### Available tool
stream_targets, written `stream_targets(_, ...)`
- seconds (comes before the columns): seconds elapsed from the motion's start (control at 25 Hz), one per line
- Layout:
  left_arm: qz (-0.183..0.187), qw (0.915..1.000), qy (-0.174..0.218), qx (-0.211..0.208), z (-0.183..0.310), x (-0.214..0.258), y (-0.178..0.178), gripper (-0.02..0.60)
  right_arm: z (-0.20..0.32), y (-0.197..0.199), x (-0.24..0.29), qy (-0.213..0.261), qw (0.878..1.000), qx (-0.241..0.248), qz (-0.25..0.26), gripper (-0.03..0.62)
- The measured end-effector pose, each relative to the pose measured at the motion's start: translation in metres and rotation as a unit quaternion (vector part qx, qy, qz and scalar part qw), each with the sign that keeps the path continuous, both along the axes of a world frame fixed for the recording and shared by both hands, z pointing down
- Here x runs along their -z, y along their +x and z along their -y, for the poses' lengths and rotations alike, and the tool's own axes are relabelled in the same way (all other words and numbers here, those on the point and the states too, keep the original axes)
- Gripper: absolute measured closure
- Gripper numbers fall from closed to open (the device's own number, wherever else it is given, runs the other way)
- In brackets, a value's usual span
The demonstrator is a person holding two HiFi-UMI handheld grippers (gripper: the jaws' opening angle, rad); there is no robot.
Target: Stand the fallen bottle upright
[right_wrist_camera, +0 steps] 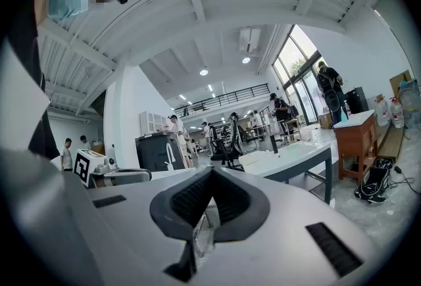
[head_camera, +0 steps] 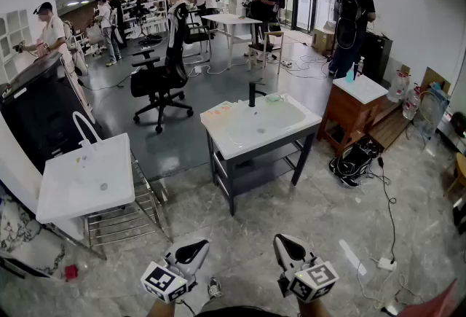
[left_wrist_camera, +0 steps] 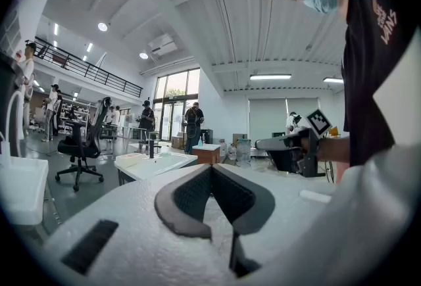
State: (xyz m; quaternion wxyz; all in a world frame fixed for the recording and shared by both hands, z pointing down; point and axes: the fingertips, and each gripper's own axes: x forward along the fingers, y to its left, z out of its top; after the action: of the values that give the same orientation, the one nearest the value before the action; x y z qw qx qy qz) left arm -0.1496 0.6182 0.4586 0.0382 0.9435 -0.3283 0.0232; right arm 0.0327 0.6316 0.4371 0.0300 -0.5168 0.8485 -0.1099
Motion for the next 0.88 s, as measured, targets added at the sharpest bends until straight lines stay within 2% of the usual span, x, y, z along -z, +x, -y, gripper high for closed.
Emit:
stream_targets(0.16, -0.007, 0.9999, 0.005, -0.011, 0.018, 0.003, 0.002, 0.561, 0.021, -0.006, 0.001, -0.013, 1.000, 0.003, 0.003, 0.594)
stream_targets(0.32, -0.022, 0.9996, 0.004, -0.020, 0.037, 0.001, 0.002, 0.558, 0.043, -0.015, -0.009, -0.030, 0.999, 0.014, 0.026, 0.595)
stream_targets(0.36, -0.022, 0.9995, 0.002, -0.021, 0.043, 0.000, 0.001, 0.548, 0.049, -0.018, -0.011, -0.036, 0.999, 0.016, 0.036, 0.525)
stream_targets(0.4, -0.021, 0.9995, -0.001, -0.024, 0.050, -0.002, 0.000, 0.511, 0.057, -0.021, -0.013, -0.042, 0.998, 0.014, 0.047, 0.408)
stream_targets(0.44, -0.019, 0.9994, -0.006, -0.029, 0.057, -0.002, -0.001, 0.418, 0.064, -0.023, -0.015, -0.048, 0.997, 0.011, 0.054, 0.384)
stream_targets(0.48, -0.016, 0.9992, -0.010, -0.035, 0.064, -0.002, -0.003, 0.334, 0.072, -0.025, -0.017, -0.052, 0.997, 0.006, 0.057, 0.389)
stream_targets(0.6, 0.001, 0.9985, -0.005, -0.054, 0.083, -0.007, -0.014, 0.321, 0.094, -0.035, -0.022, -0.056, 0.997, -0.009, 0.049, 0.368)
stream_targets(0.72, 0.011, 0.9984, -0.010, -0.054, 0.108, -0.014, -0.032, 0.285, 0.117, -0.044, -0.024, -0.055, 0.998, -0.024, 0.034, 0.361)
stream_targets(0.88, 0.007, 0.9981, -0.021, -0.057, 0.140, -0.008, -0.052, 0.268, 0.143, -0.055, -0.027, -0.053, 0.997, -0.045, -0.019, 0.336)
